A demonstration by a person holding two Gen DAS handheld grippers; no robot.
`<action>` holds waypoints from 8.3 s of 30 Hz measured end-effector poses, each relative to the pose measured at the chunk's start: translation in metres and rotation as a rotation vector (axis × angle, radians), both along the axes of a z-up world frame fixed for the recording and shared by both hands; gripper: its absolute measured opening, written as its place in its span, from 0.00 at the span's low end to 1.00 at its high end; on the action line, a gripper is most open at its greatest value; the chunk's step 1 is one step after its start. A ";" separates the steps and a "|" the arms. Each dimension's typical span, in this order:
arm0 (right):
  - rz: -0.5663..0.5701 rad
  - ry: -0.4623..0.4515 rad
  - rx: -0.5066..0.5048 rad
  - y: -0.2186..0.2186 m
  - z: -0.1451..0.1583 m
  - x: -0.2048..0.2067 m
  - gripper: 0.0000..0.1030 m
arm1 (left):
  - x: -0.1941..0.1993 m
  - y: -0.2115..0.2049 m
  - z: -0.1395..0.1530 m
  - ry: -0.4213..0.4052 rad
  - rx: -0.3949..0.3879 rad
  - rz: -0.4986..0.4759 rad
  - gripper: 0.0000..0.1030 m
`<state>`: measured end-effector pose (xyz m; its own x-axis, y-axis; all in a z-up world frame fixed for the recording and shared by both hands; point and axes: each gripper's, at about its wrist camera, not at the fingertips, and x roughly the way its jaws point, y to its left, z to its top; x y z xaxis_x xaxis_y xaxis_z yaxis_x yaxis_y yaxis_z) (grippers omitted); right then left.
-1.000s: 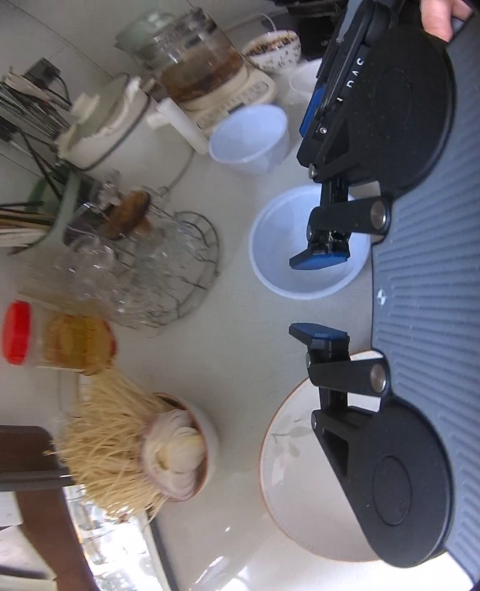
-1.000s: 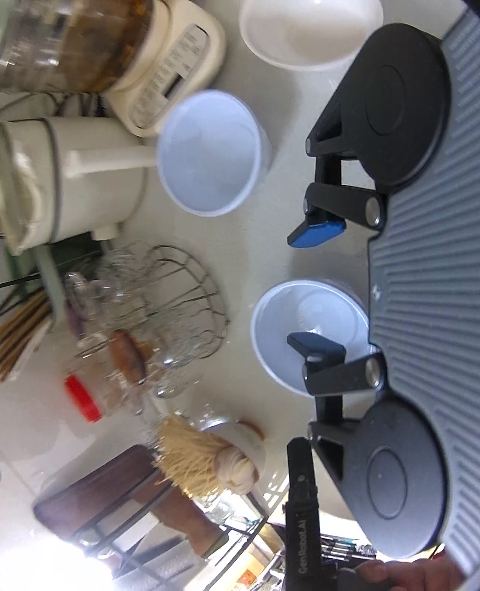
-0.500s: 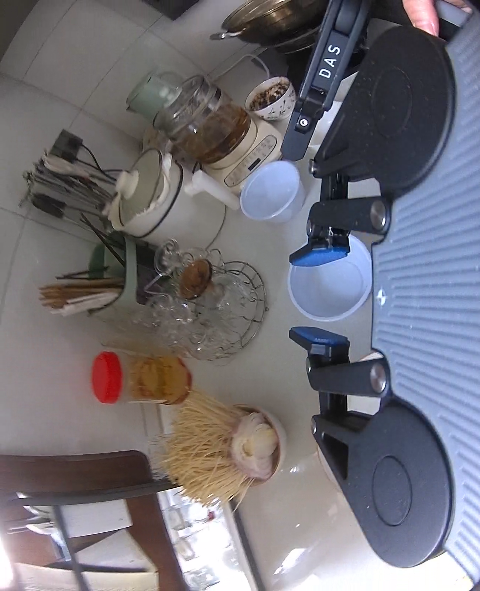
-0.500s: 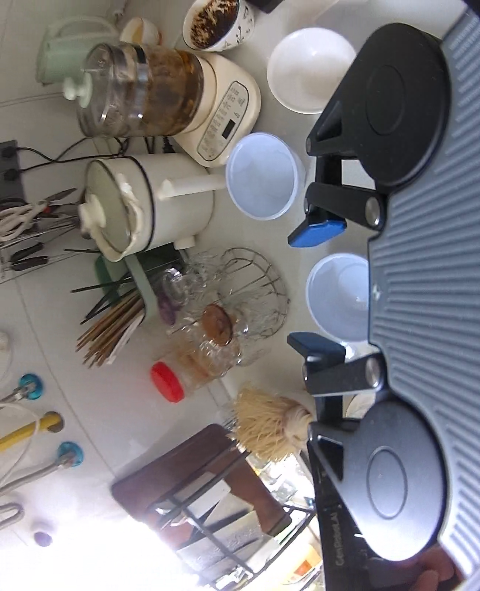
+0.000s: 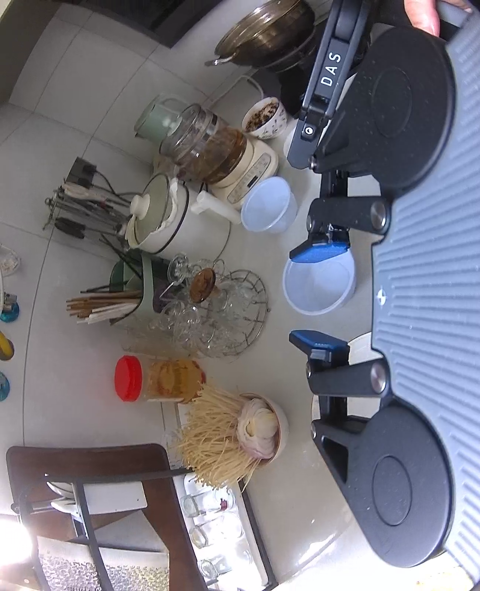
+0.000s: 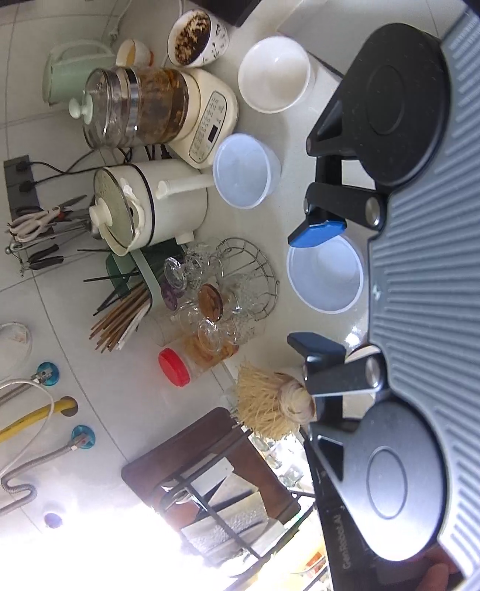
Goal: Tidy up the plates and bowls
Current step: 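Move both open grippers to the rim of a second translucent plastic bowl, then close the left gripper on the second bowl rim while the right gripper also clamps it, then lift the second plastic bowl and carry it over the first plastic bowl, then lower the second plastic bowl into the first and open both grippers, then move both open grippers to the rim of the white ceramic bowl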
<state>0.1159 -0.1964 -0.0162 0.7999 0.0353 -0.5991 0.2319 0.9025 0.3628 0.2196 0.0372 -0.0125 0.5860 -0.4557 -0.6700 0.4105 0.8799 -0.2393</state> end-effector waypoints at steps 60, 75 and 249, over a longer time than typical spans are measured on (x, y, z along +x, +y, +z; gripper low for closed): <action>-0.036 0.140 0.047 -0.160 -0.097 0.134 0.52 | 0.149 -0.195 -0.133 0.318 -0.054 -0.062 0.52; -0.099 0.285 0.123 -0.222 -0.142 0.161 0.35 | 0.172 -0.253 -0.175 0.365 0.010 -0.083 0.39; -0.280 0.199 -0.082 -0.107 -0.043 -0.022 0.48 | 0.029 -0.139 -0.071 0.134 -0.046 -0.223 0.31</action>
<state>0.0940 -0.3034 -0.0593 0.6390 -0.2240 -0.7359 0.5335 0.8182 0.2142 0.2490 -0.1020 -0.0832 0.3753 -0.5950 -0.7107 0.5547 0.7585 -0.3421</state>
